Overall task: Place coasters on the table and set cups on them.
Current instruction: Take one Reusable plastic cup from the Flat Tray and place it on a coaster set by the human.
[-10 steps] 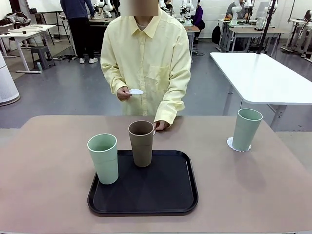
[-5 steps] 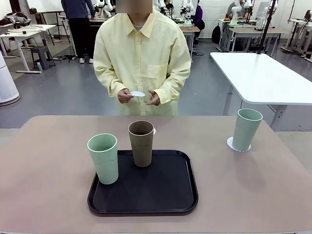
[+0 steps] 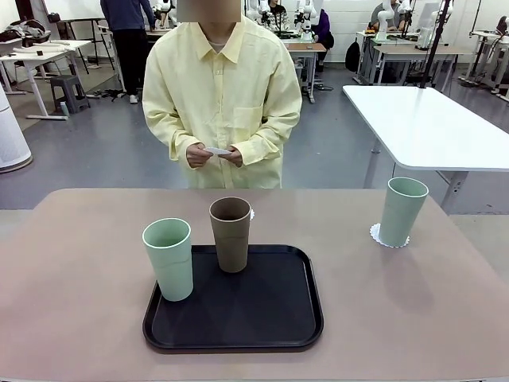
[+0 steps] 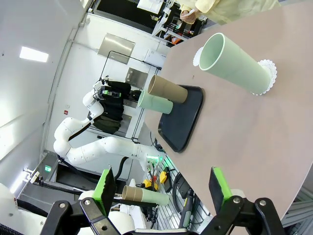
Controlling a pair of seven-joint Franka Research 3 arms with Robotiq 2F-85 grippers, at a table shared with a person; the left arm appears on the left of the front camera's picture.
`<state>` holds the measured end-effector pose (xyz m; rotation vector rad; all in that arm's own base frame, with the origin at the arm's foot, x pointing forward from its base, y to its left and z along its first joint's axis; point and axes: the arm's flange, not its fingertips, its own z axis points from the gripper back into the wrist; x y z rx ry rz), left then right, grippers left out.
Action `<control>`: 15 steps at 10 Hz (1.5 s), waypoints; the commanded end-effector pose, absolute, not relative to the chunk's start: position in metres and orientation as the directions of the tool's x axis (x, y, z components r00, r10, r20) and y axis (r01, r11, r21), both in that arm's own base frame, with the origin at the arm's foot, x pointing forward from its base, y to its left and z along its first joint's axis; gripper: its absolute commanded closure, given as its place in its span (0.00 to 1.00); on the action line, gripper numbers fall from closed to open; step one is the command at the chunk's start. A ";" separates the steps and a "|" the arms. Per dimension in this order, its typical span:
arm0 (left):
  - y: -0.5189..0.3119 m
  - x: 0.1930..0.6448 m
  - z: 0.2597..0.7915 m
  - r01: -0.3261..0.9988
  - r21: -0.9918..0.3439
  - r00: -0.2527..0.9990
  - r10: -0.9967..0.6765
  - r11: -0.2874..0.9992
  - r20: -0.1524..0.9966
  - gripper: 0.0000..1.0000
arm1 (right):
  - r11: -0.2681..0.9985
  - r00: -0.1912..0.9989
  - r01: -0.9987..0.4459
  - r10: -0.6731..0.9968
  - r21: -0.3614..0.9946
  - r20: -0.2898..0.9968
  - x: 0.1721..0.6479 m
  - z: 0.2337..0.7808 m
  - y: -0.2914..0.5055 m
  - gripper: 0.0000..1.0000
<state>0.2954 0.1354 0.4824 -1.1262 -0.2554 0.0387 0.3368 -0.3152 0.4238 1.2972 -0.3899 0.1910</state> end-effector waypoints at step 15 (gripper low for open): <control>0.135 0.297 0.483 0.112 -0.900 0.968 0.159 0.420 0.195 0.00 | 0.430 0.695 -0.674 0.096 0.600 0.713 0.337 0.517 -0.283 0.00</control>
